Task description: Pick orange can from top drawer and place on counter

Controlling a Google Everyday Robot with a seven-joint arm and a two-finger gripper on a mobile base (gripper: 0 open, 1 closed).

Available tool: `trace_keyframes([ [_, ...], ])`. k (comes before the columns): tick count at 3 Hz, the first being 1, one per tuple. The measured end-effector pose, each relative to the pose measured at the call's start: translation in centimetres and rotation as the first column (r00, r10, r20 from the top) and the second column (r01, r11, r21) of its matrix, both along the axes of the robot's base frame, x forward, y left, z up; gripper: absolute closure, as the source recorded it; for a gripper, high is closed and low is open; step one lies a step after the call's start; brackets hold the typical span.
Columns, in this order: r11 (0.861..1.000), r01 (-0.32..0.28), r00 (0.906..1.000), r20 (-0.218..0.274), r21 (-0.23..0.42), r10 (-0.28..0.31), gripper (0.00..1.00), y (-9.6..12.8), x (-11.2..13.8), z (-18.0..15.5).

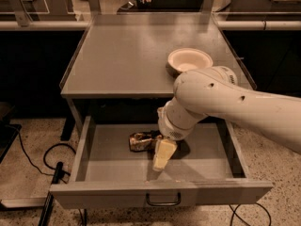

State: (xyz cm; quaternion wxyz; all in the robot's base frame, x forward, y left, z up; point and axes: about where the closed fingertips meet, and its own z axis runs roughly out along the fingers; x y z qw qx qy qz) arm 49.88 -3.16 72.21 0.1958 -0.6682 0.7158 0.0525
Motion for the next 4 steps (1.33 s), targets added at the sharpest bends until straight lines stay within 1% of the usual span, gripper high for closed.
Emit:
trace_keyframes([
  [1,1.000,0.000,1.0000,0.000,0.000,0.000,0.00,0.0,0.0,0.0],
  [2,1.000,-0.003,0.9999,0.015,0.014,0.003,0.00,0.0,-0.2,-0.2],
  [3,0.996,-0.041,0.9982,0.045,0.075,0.038,0.00,2.1,1.4,-2.5],
  [4,0.997,-0.043,0.9968,0.071,0.068,0.038,0.00,2.1,2.0,-2.7],
])
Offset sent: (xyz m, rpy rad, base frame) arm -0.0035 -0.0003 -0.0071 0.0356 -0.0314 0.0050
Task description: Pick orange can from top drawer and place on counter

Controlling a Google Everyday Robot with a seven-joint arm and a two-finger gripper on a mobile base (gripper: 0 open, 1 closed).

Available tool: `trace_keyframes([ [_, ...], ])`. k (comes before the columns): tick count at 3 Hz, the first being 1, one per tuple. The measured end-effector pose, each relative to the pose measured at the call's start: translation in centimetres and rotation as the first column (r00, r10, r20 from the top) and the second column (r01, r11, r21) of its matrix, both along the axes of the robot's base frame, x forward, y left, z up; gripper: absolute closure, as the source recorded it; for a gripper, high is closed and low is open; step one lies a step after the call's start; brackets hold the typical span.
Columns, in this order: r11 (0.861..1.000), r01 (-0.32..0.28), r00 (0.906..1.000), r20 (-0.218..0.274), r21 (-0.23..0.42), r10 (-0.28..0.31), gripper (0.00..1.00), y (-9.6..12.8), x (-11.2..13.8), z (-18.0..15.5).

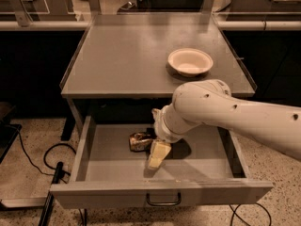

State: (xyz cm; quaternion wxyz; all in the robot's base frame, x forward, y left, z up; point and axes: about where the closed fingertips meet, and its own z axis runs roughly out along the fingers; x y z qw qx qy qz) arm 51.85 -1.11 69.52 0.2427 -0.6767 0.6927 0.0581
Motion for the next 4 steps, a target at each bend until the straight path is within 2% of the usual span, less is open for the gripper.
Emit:
trace_keyframes([
  [1,1.000,0.005,1.0000,0.004,0.000,-0.005,0.00,-0.3,0.9,-0.9],
  [3,1.000,0.006,0.9992,-0.039,-0.003,-0.007,0.00,-0.5,1.7,-3.8],
  [4,1.000,-0.007,0.9979,-0.065,-0.004,0.006,0.00,0.0,2.4,-5.0],
])
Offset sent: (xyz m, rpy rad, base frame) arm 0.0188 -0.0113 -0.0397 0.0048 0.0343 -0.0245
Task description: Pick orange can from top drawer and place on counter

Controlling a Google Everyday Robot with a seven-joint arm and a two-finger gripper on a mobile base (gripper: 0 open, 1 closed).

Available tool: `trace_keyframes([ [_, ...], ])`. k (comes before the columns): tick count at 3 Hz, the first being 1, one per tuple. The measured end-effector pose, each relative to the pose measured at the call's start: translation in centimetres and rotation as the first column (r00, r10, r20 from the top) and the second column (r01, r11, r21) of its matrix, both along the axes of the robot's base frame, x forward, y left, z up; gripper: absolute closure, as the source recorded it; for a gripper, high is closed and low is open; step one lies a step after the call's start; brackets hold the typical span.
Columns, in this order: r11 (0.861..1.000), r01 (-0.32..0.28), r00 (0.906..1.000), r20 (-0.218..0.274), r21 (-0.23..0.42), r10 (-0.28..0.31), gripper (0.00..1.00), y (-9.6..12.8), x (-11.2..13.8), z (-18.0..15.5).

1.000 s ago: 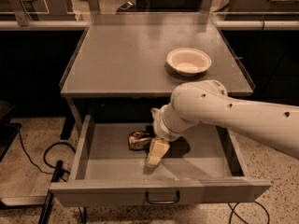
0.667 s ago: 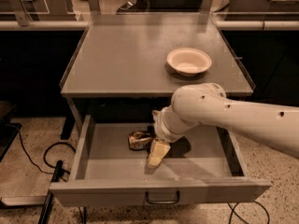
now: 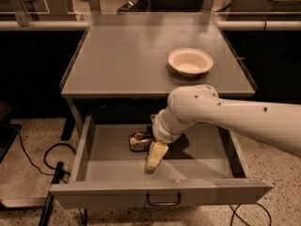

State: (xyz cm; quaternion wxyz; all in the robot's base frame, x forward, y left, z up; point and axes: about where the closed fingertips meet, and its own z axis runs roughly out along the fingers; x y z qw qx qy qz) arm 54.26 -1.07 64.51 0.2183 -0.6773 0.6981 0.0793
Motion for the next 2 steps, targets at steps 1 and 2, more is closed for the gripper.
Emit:
trace_keyframes([
  [1,1.000,-0.012,0.9997,-0.022,0.001,0.012,0.00,0.7,0.8,-1.0],
  [2,1.000,-0.019,0.9987,-0.047,0.001,0.019,0.00,1.1,0.9,-2.1],
])
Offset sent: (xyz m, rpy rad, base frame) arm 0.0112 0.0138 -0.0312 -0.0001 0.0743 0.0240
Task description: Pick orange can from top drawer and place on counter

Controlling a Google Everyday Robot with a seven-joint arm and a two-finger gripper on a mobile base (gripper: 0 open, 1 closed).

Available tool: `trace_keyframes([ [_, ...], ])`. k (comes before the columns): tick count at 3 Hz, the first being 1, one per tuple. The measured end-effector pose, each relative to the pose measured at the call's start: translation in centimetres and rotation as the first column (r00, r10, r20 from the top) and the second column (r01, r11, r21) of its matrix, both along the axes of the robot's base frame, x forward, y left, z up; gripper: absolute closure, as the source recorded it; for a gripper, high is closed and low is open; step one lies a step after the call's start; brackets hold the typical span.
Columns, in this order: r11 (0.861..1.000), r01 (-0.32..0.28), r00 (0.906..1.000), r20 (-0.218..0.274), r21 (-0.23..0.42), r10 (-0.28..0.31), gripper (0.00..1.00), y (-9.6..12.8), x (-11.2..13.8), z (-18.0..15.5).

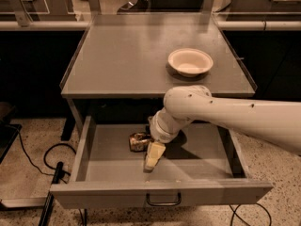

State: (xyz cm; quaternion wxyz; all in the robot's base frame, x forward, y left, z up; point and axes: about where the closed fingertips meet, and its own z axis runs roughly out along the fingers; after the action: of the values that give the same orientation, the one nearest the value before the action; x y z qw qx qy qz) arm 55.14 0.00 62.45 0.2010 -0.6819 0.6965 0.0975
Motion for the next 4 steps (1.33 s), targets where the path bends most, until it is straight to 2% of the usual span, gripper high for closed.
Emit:
trace_keyframes([
  [1,1.000,0.001,0.9996,-0.028,-0.005,-0.002,0.00,-0.06,-0.26,-0.98],
  [2,1.000,0.020,0.9983,-0.055,-0.010,-0.020,0.20,-0.20,-0.83,-1.51],
  [4,1.000,0.020,0.9983,-0.055,-0.010,-0.020,0.66,-0.20,-0.83,-1.51],
])
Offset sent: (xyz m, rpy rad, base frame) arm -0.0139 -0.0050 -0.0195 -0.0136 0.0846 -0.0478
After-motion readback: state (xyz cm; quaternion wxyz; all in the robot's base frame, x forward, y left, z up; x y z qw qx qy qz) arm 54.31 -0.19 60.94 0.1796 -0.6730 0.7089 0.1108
